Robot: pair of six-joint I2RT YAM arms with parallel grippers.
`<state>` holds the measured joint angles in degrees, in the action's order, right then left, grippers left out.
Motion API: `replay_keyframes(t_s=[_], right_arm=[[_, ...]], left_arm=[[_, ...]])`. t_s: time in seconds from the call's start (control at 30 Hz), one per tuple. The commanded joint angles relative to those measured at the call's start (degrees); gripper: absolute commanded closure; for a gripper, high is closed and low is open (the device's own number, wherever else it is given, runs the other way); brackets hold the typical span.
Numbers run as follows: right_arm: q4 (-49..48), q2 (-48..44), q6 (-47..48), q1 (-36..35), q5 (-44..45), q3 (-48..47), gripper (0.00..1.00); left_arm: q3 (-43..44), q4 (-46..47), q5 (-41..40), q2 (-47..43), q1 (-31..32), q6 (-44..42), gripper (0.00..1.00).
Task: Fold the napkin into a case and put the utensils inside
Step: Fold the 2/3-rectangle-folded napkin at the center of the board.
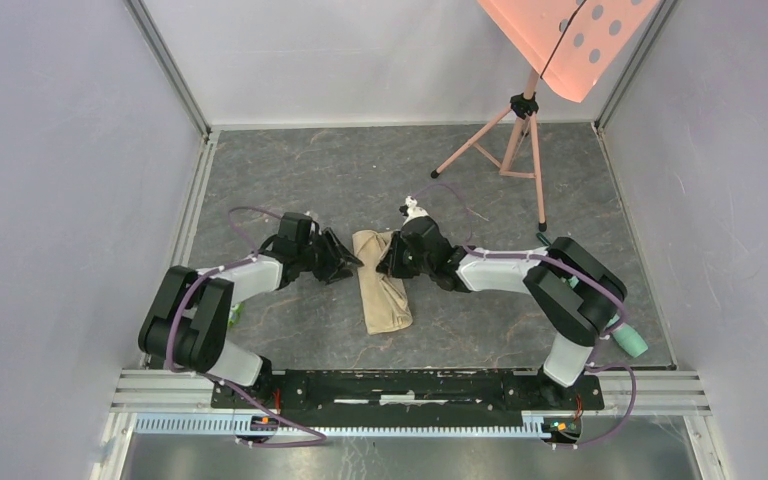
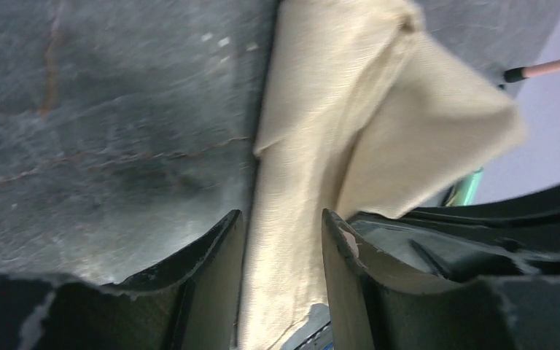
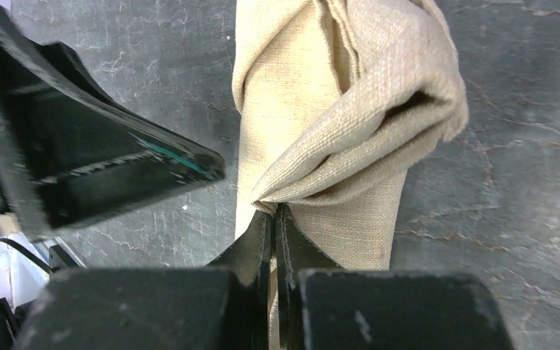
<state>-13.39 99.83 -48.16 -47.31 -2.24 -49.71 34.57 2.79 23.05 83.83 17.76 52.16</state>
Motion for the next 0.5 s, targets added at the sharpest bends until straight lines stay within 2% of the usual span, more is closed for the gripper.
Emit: replay_keyframes(t_s=[0.0,0.1,0.27,0.47], right_arm=[[2.01,2.20,0.88,-1.90,1.89,-5.41,1.00],[3.54,3.38,0.93,-2.77,3.85,-7.26,1.00],[4.76,5.40,1.68,-3.94,5.05,-8.76,0.99],[5.89,8.35,5.24,-5.17,5.08,-11.61,0.99]], left_arm=[[-1.60,2.92,0.68,3.35,0.08,-2.38,0.52],[-2.50,5.73,1.97,5.68,0.29,-1.37,0.61],[-3.71,7.08,1.91,6.75,0.40,-1.54,0.83],[-3.90,7.58,1.90,7.53,0.43,-1.60,0.91]])
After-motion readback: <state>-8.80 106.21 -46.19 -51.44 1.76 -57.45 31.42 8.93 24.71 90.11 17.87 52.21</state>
